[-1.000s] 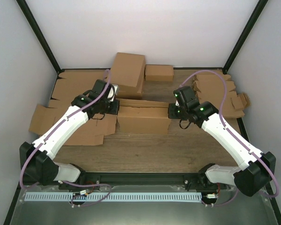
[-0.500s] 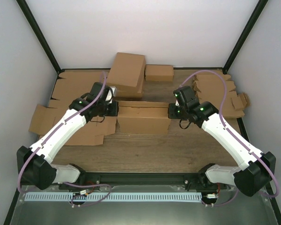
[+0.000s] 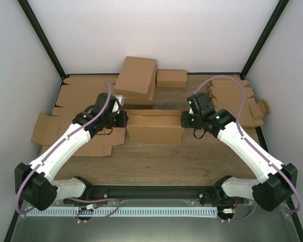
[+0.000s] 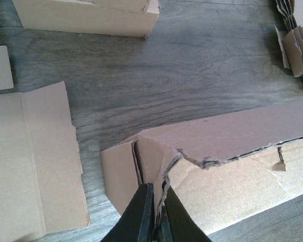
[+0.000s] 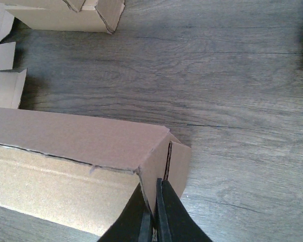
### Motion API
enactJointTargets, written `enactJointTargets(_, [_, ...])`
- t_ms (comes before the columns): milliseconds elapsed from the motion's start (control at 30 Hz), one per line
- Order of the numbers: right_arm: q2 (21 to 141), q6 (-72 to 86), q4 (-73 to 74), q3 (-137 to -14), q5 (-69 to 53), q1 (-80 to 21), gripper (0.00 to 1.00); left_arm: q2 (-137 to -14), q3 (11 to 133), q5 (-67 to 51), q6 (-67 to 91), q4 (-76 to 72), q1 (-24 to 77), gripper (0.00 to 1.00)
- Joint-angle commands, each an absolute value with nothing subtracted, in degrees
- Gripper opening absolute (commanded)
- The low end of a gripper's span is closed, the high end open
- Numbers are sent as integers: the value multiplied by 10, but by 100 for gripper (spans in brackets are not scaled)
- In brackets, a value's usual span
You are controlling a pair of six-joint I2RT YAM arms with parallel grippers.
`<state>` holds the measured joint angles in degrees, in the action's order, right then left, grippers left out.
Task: Fold the paper box
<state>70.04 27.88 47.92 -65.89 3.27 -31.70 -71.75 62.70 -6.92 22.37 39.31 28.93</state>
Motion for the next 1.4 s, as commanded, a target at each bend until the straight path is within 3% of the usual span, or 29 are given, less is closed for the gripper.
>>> enactJointTargets(0, [711, 279, 548, -638, 12, -325, 1, -713, 601, -63, 234, 427, 293, 4])
enactJointTargets(900, [710, 278, 548, -646, 11, -326, 2, -714, 561, 2, 291, 418, 341, 4])
enactJointTargets(1033, [709, 277, 550, -647, 12, -326, 2, -696, 562, 20, 293, 412, 345, 14])
enactJointTargets(1267, [708, 276, 550, -645, 12, -325, 2, -705, 633, 38, 272, 444, 345, 21])
enactJointTargets(1367, [707, 275, 549, -643, 12, -326, 2, -708, 656, 33, 267, 449, 344, 40])
